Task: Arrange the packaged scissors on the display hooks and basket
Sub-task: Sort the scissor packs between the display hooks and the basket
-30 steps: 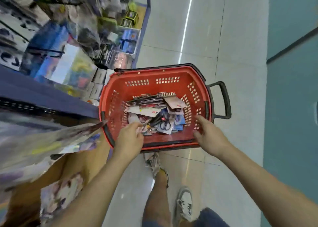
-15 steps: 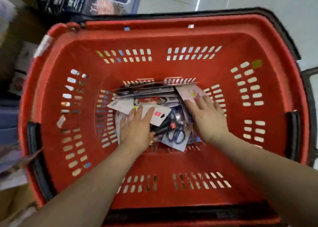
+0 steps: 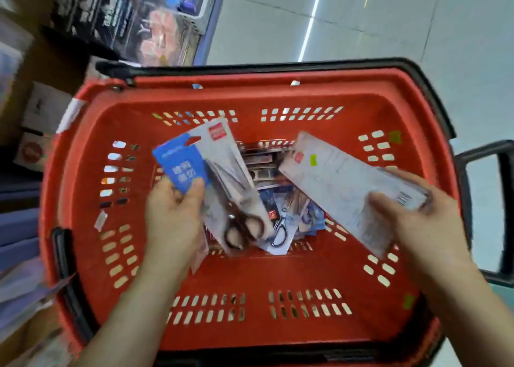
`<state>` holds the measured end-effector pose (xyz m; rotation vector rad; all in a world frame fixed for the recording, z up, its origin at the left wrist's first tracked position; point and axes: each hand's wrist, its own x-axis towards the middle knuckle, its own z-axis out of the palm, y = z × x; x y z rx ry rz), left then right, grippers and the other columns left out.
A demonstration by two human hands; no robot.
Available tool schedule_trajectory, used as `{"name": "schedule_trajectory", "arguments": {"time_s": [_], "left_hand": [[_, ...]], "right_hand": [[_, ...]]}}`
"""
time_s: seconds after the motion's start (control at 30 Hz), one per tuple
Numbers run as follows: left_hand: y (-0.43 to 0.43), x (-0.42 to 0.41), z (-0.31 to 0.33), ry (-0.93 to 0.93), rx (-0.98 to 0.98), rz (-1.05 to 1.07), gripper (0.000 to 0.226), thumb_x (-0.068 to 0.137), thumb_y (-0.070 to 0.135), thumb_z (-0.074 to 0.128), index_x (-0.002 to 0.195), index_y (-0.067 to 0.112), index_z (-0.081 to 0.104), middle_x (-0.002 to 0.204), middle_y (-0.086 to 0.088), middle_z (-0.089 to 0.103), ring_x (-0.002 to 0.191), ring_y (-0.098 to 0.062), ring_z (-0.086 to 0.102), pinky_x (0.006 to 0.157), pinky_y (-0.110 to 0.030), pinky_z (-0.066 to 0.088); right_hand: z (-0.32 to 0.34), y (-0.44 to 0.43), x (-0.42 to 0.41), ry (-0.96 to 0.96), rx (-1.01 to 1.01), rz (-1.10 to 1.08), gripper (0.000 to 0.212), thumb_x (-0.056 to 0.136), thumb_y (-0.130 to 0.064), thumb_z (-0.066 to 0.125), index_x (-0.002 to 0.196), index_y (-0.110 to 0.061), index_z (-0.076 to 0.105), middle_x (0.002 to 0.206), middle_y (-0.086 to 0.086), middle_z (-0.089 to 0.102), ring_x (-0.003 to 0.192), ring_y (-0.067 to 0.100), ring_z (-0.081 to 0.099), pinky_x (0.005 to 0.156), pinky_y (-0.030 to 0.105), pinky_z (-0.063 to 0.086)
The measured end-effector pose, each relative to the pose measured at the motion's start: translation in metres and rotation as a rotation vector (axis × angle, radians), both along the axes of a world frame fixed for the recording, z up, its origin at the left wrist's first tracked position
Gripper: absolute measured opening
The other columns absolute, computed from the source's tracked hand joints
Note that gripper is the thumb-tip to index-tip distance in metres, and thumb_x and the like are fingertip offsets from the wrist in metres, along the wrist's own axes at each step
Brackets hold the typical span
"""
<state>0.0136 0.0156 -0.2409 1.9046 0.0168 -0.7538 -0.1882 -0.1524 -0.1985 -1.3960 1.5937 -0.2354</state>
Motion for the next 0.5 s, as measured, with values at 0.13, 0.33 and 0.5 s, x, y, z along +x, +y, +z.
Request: {"name": "schedule_trajectory", "arguments": {"time_s": [0.13,0.33,0.5], "left_hand": [[-0.003,-0.032,0.011,0.688,-0.202,0.212,0.024,0.092,0.005,0.051,0.110,0.006,0.066,0.106,-0.011,0.074,0.091,-0.024,0.070,0.083,-0.045,0.057],[-0.010,-0.054,0.012,0.849,-0.275,0.212,0.024,0.091,0.018,0.054,0.111,0.018,0.068,0.110,-0.009,0.073,0.098,-0.027,0.070,0.088,-0.053,0.054],[-0.009,-0.063,-0.012,0.513,-0.126,0.201,0.018,0.096,0.013,0.059,0.110,0.014,0.070,0.112,-0.012,0.072,0.111,-0.036,0.064,0.100,-0.058,0.047]], "right_hand": [[0.026,0.025,-0.010,-0.374,0.341,-0.334,0.032,0.082,0.000,0.067,0.110,-0.015,0.070,0.098,0.008,0.077,0.087,0.025,0.075,0.071,0.038,0.062],[0.009,0.045,-0.013,-0.343,0.637,-0.117,0.041,0.056,-0.005,0.082,0.095,-0.007,0.071,0.092,0.022,0.075,0.066,0.029,0.070,0.056,0.034,0.056],[0.003,0.032,-0.008,-0.266,0.998,0.511,0.055,0.068,-0.011,0.081,0.120,-0.015,0.064,0.113,0.012,0.074,0.104,0.027,0.070,0.092,0.038,0.052]]}}
